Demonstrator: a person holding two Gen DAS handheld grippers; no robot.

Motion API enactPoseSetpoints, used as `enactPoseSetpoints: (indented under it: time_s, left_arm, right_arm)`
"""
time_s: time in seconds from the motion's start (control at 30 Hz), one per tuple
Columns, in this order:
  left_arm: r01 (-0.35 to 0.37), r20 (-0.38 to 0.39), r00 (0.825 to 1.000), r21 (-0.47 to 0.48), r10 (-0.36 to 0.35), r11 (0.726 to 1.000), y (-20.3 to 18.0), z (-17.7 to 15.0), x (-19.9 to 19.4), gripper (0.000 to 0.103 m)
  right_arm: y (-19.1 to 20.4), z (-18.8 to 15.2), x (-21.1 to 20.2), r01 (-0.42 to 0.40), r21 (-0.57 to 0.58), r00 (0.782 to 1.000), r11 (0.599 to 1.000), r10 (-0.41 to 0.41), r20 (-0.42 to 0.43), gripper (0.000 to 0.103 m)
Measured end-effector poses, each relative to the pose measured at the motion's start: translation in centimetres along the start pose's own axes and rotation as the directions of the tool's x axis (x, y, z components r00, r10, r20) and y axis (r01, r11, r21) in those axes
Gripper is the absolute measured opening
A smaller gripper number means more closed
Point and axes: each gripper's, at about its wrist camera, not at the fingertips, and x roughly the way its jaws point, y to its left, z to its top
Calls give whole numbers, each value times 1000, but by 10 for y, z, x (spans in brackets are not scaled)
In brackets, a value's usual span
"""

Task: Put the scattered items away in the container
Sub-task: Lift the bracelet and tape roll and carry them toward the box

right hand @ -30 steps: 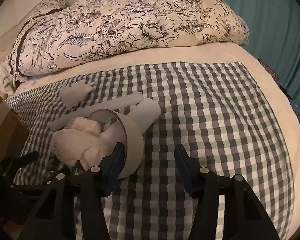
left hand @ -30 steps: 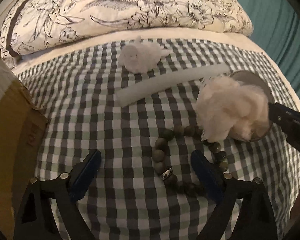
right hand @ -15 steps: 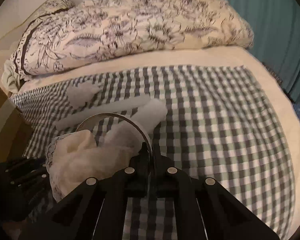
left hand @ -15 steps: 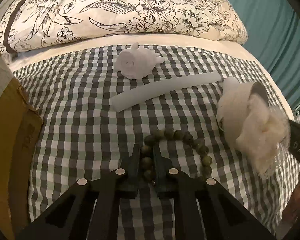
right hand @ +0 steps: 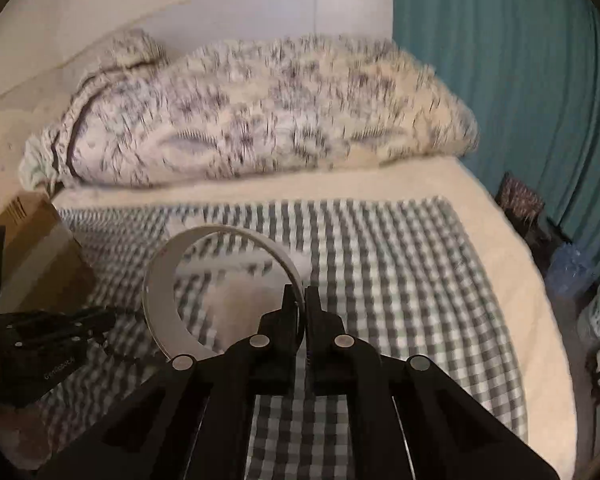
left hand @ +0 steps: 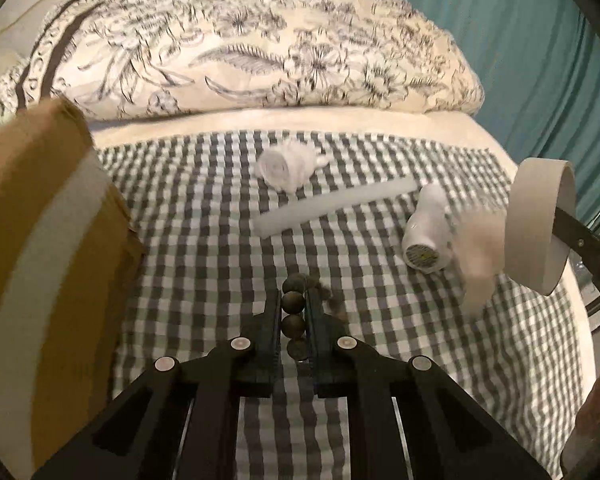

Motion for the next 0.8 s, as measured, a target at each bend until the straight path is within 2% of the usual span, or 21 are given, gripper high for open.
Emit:
enactPoseSetpoints:
  time_s: [0.43, 0.8]
  left_arm:
    - [4, 127, 992, 11, -5, 1000, -3, 9, -95, 11]
    - [8, 260, 966, 17, -12, 1000, -4, 0, -193, 11]
  right_arm:
    - [9, 21, -81, -14, -1, 997, 1000, 15, 75, 3]
    - [22, 22, -168, -10, -10, 987, 1000, 12, 160, 3]
